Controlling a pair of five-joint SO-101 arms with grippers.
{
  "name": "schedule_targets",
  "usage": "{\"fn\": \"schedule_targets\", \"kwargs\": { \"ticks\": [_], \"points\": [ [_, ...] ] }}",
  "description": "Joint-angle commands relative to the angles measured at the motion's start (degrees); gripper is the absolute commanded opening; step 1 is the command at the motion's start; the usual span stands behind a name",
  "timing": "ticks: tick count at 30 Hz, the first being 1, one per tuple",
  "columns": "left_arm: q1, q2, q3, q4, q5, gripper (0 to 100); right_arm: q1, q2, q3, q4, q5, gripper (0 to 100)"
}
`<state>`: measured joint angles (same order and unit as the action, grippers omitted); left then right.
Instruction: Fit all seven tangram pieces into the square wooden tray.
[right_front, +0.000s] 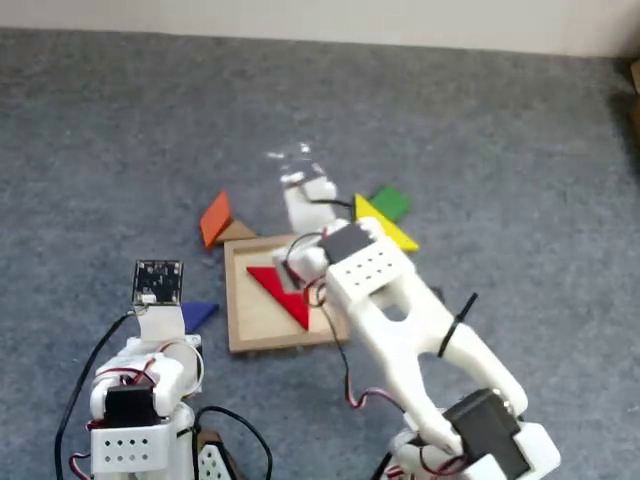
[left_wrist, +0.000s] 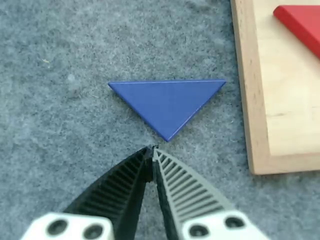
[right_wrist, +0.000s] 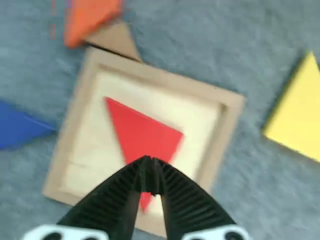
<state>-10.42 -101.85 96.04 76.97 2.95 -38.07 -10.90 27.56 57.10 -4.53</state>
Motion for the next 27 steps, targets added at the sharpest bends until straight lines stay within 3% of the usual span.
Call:
{"fn": "schedule_targets", "kwargs": {
  "ticks": [1, 10, 21, 27],
  "points": [
    [-0.7, -2.0, 1.2, 0.3, -0.4, 1, 4.1, -0.7, -2.9, 4.0, 4.7, 0.5],
    [-0.7, -2.0, 1.2, 0.3, -0.4, 1, 3.0, 8.0, 0.1, -0.8, 7.2, 0.5],
    [-0.7, -2.0, 1.2, 0.3, -0.4, 1, -6.9, 13.6, 0.0, -1.4, 6.9, 0.5],
    [-0.7, -2.0, 1.2, 0.3, -0.4, 1, -10.5, 13.6, 0.0, -4.6, 2.0, 0.5]
  ]
}}
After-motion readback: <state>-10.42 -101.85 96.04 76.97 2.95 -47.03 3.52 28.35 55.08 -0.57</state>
